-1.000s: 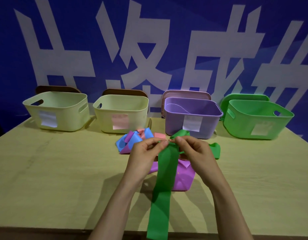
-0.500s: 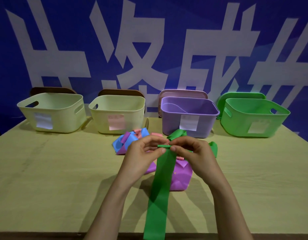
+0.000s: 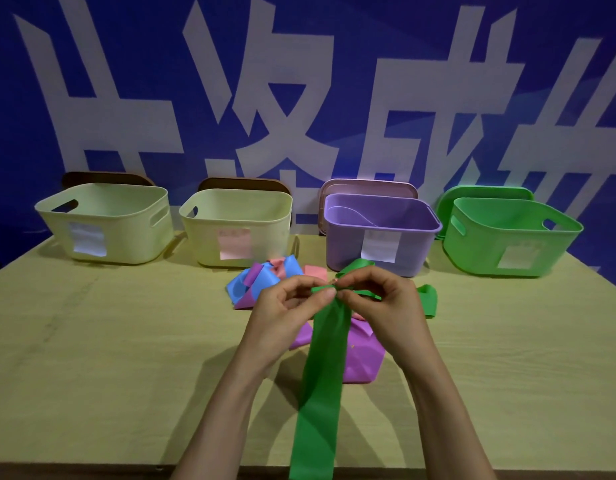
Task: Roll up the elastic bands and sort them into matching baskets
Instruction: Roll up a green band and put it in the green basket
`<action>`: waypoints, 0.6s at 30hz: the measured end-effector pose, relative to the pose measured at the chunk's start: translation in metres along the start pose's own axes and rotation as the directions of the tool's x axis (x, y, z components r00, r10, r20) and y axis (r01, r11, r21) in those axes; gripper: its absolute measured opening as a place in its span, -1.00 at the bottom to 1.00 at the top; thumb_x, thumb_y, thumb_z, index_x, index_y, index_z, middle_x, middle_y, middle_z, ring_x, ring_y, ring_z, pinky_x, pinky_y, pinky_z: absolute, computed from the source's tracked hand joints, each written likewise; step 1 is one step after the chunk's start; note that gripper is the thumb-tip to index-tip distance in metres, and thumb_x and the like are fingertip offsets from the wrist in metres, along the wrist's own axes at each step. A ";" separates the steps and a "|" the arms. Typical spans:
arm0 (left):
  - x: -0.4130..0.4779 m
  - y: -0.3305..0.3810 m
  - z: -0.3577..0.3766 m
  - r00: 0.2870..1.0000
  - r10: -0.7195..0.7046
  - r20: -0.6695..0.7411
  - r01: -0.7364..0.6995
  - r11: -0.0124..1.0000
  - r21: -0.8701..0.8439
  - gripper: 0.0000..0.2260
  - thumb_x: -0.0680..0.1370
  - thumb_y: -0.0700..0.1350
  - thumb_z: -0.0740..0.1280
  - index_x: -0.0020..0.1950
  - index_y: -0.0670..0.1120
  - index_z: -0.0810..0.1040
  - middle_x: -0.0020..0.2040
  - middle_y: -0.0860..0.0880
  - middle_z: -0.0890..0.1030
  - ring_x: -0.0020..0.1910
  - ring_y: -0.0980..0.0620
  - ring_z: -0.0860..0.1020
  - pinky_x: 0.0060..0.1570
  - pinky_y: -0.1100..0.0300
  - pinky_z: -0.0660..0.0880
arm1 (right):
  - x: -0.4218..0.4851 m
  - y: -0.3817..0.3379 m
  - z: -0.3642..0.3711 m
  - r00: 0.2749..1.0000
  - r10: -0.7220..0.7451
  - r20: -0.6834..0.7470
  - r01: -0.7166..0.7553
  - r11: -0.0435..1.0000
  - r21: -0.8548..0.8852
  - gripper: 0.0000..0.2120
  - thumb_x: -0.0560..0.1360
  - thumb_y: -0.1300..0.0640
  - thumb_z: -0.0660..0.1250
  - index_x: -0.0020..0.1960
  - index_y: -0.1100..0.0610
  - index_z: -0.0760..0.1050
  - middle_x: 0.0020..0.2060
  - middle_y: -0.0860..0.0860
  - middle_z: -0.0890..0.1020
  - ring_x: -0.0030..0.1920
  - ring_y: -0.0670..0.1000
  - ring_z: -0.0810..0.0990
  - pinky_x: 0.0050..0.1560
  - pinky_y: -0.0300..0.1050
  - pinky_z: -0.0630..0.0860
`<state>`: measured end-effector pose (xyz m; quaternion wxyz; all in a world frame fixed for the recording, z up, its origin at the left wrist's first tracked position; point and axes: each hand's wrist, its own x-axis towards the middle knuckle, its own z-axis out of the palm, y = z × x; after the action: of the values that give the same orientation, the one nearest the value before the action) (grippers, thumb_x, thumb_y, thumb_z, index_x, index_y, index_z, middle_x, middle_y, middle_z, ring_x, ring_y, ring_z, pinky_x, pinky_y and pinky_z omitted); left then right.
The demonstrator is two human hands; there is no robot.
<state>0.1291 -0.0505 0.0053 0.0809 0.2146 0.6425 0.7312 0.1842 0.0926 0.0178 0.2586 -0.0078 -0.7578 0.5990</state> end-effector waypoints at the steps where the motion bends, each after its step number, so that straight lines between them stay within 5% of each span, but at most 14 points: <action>1: 0.000 0.000 0.001 0.999 0.005 -0.033 -0.005 1.000 -0.011 -0.93 0.43 -0.19 0.44 -0.11 -0.10 0.65 -0.21 0.03 0.68 -0.16 0.11 0.63 -0.08 0.26 0.55 | 0.000 0.000 0.000 1.000 0.004 0.012 -0.004 1.000 0.014 -0.74 0.38 0.44 0.42 -0.23 0.09 0.60 -0.23 0.02 0.70 -0.11 0.01 0.67 -0.08 -0.12 0.62; 6: 0.001 0.000 -0.002 0.997 0.037 -0.064 -0.037 0.999 -0.001 -0.87 0.44 -0.28 0.43 -0.13 -0.06 0.65 -0.18 0.02 0.69 -0.12 0.07 0.63 0.05 0.15 0.55 | -0.001 0.000 0.000 0.993 0.077 0.090 -0.085 0.993 0.085 -0.80 0.41 0.35 0.43 -0.04 0.11 0.58 -0.11 0.04 0.68 -0.05 -0.03 0.65 -0.05 -0.23 0.58; 9: 0.000 0.000 -0.003 0.997 0.069 -0.038 -0.068 0.997 0.025 -0.84 0.42 -0.29 0.44 -0.12 -0.04 0.66 -0.16 0.03 0.69 -0.09 0.07 0.63 0.06 0.17 0.55 | -0.001 0.000 -0.001 0.986 0.121 0.115 -0.123 0.992 0.015 -0.91 0.48 0.19 0.39 -0.03 0.15 0.62 -0.15 0.11 0.69 -0.08 0.10 0.65 -0.02 -0.03 0.59; 18: -0.002 -0.001 -0.002 0.994 -0.099 0.035 0.101 0.993 -0.057 -0.87 0.46 -0.29 0.40 -0.01 -0.20 0.64 -0.13 -0.13 0.70 -0.15 0.02 0.67 -0.13 0.26 0.58 | -0.002 -0.001 0.000 0.995 0.101 0.024 -0.103 0.983 0.150 -0.92 0.42 0.31 0.41 -0.09 0.24 0.64 -0.16 0.12 0.70 -0.12 0.01 0.64 0.00 -0.06 0.57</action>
<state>0.1296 -0.0529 0.0034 0.1341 0.1917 0.6293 0.7411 0.1861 0.0914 0.0179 0.2212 -0.0221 -0.7111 0.6670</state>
